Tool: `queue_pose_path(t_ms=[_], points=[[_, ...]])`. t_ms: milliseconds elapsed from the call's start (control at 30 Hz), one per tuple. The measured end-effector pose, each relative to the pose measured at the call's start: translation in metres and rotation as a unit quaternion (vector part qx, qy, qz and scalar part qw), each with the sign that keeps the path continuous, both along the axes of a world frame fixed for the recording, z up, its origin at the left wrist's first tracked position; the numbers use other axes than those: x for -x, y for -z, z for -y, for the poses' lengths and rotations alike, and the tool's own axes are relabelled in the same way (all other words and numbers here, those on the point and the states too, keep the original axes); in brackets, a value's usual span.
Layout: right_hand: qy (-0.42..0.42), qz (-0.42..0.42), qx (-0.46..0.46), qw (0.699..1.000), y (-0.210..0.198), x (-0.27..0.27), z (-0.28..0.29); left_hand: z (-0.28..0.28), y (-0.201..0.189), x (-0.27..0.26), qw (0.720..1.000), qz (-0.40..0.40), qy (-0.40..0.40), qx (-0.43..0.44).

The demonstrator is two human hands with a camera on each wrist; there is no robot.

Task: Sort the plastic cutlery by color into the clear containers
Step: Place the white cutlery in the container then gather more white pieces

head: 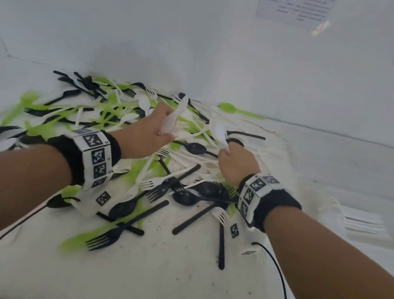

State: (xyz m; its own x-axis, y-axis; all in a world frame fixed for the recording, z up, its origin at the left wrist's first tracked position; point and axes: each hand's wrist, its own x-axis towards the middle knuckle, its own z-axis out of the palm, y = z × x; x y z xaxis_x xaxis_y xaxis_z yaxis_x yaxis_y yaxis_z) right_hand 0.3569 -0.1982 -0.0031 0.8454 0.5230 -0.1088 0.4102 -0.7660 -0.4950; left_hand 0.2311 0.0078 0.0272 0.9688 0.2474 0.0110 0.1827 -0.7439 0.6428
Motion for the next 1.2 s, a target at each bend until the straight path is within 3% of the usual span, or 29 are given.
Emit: queue_pose_path(t_ms=[167, 300, 433, 600, 667, 833, 933, 1067, 1200], points=[[-0.085, 0.005, -0.027, 0.996, -0.004, 0.012, -0.022, 0.002, -0.010, 0.030, 0.996, 0.031, -0.073, 0.051], [-0.132, 0.003, -0.085, 0.988, -0.008, 0.030, -0.047, -0.002, -0.016, 0.066, 0.984, -0.030, -0.173, 0.013], [-0.190, -0.007, -0.066, 0.980, -0.006, 0.054, -0.073, -0.008, -0.012, 0.111, 0.974, -0.011, -0.208, 0.092], [-0.281, 0.008, -0.042, 0.959, -0.004, 0.089, -0.110, -0.037, -0.006, 0.161, 0.964, -0.018, -0.264, -0.034], [-0.298, 0.003, -0.042, 0.954, -0.001, 0.102, -0.126, -0.053, -0.005, 0.177, 0.962, -0.021, -0.271, -0.030], [-0.332, -0.001, 0.007, 0.943, 0.000, 0.129, -0.164, -0.086, -0.004, 0.207, 0.964, -0.081, -0.243, -0.069], [-0.329, 0.016, 0.087, 0.940, 0.003, 0.144, -0.185, -0.108, -0.001, 0.225, 0.965, -0.116, -0.211, -0.101], [-0.292, 0.034, 0.150, 0.944, 0.006, 0.149, -0.195, -0.131, 0.009, 0.237, 0.974, -0.107, -0.144, -0.135], [-0.268, 0.048, 0.136, 0.952, 0.002, 0.145, -0.192, -0.143, 0.016, 0.232, 0.981, -0.086, -0.085, -0.152]])
